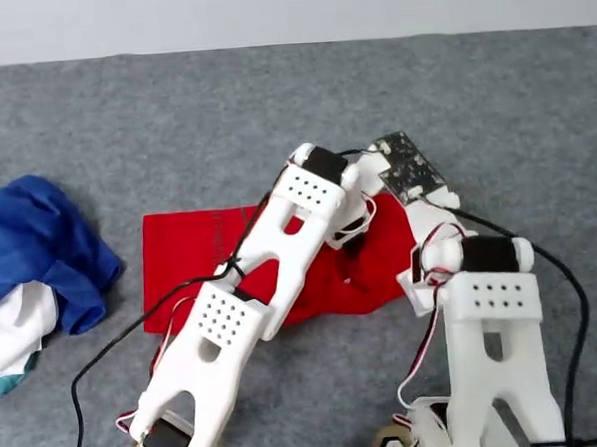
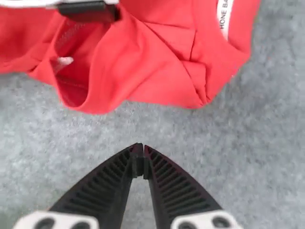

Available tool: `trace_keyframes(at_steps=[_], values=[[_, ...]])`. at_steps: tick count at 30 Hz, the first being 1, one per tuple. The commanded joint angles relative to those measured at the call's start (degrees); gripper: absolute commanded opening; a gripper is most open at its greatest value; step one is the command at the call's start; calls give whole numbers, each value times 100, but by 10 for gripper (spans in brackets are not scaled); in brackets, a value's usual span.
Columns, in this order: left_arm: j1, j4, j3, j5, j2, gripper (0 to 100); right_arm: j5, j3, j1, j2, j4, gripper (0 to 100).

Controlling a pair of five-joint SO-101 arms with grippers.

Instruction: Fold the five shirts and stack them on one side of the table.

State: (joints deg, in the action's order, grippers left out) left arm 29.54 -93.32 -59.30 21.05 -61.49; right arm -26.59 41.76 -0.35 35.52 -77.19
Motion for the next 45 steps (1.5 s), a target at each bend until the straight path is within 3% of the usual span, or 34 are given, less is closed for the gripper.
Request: trace_keyframes(at_steps=[1, 16, 36, 45], values=[[-70, -62, -251, 0, 70, 207, 62, 132, -48, -163, 523, 10], [-70, -141, -242, 0, 70, 207, 299, 1521, 119, -180, 2589, 9], [-79, -123, -259, 0, 79, 208, 492, 2180, 84, -251, 3908, 9], [-79, -141, -277, -158, 114, 209, 501, 2251, 84, -251, 3969, 9]])
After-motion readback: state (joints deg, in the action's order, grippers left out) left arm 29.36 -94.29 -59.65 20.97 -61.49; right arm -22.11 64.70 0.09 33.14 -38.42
